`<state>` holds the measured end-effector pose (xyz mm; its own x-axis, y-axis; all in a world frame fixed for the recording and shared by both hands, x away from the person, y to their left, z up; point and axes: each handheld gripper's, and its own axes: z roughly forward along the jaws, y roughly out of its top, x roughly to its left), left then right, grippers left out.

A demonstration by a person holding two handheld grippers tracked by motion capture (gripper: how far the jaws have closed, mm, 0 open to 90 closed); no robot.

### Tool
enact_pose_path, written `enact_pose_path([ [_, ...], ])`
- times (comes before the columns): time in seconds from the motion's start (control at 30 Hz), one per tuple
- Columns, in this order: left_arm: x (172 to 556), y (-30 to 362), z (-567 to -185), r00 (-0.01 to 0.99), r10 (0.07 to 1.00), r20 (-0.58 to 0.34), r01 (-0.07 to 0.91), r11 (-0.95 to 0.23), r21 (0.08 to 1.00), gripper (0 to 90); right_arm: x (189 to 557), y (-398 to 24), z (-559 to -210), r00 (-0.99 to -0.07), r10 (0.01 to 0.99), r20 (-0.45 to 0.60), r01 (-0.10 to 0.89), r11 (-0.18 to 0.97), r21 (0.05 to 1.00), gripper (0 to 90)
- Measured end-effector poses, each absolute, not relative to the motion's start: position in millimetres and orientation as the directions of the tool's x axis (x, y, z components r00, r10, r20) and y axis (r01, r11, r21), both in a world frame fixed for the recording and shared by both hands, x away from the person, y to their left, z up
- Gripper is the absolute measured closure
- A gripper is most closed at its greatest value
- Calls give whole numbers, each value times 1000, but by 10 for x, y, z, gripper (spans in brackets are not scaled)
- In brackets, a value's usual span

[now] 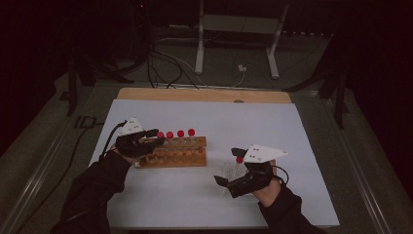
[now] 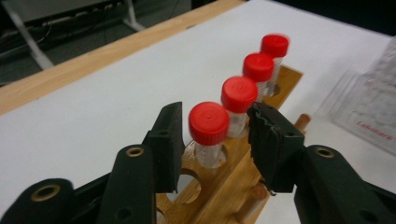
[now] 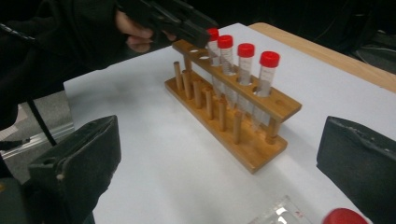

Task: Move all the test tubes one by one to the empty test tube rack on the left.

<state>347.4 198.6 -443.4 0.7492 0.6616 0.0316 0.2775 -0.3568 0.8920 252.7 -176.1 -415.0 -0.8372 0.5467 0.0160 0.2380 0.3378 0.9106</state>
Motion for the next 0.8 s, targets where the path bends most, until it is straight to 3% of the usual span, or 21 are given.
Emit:
enact_pose_path([
  [0.2, 3347, 2019, -4327, 761, 648, 21, 261, -336, 905, 306, 2557, -1841, -4114, -825, 565, 9, 236, 330, 914, 0],
  [0.27, 3297, 2017, -4294, 775, 632, 3, 260, -324, 909, 189, 2567, -1872, -4103, -820, 572, 9, 238, 327, 915, 0],
  [0.47, 3123, 1960, -4235, 826, 564, -29, 247, -314, 917, 25, 2599, -1985, -4095, -797, 604, 5, 246, 317, 916, 0],
  [0.8, 2940, 1854, -4208, 870, 493, -22, 209, -328, 921, 17, 2650, -2169, -4176, -741, 671, -17, 267, 318, 910, 0],
])
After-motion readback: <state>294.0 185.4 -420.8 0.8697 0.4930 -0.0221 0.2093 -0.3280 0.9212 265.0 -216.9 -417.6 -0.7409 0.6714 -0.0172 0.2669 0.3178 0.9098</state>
